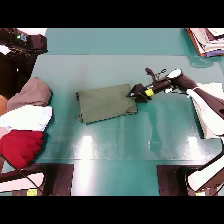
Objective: Fold the shirts.
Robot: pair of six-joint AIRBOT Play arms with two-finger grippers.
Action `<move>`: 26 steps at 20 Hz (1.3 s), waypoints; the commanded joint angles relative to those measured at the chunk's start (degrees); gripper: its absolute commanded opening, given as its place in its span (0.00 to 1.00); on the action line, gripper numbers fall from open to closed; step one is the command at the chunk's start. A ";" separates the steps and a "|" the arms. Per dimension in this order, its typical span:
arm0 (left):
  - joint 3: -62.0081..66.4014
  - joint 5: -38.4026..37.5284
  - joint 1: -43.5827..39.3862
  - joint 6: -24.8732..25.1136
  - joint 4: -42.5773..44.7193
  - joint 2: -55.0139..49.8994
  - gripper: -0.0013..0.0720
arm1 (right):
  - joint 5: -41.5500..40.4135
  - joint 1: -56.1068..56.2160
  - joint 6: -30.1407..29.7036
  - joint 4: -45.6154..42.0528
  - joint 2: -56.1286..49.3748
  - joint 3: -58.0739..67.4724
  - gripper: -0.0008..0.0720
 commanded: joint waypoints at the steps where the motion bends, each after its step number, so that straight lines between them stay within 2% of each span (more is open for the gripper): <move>1: -0.02 0.02 0.04 -0.02 -0.04 0.04 0.06 | -6.43 4.76 -1.27 4.39 -1.51 -0.22 0.83; 3: -0.02 0.00 0.04 -0.02 -0.90 0.04 0.06 | -6.08 6.93 -2.91 4.09 -1.97 1.97 0.69; 4: -0.02 -0.04 0.02 -0.02 -1.62 0.04 0.06 | -6.12 7.74 -3.85 4.07 -2.05 3.30 0.57; 5: -0.02 -0.09 0.04 -0.02 -2.67 0.04 0.06 | -6.16 8.33 -5.01 4.02 -2.05 4.57 0.42; 6: -0.02 -0.11 0.02 -0.02 -3.61 0.04 0.06 | -5.97 8.44 -6.54 4.02 -2.05 5.90 0.19; 7: -0.02 -0.15 -0.26 -0.02 -4.13 0.04 0.06 | -5.60 8.41 -7.32 3.93 -2.05 7.15 0.04; 10: -0.02 -0.63 -3.54 0.00 -4.02 0.04 0.06 | -4.92 5.70 -6.69 1.29 -0.85 10.67 0.04; 12: -0.02 -0.50 -7.15 0.04 -4.02 0.04 0.06 | -6.58 1.20 -3.61 -3.54 2.47 11.47 0.04; 17: 0.00 1.97 -16.85 0.48 -4.02 0.04 0.06 | -7.19 -18.53 1.84 -14.03 14.36 11.43 0.04; 22: 0.00 8.48 -22.88 0.46 -4.00 0.04 0.06 | -7.15 -38.64 1.92 -14.01 21.53 11.43 0.04; 26: -0.02 9.88 -23.78 0.39 -4.57 0.04 0.06 | -7.04 -47.93 1.95 -13.97 22.16 11.43 0.04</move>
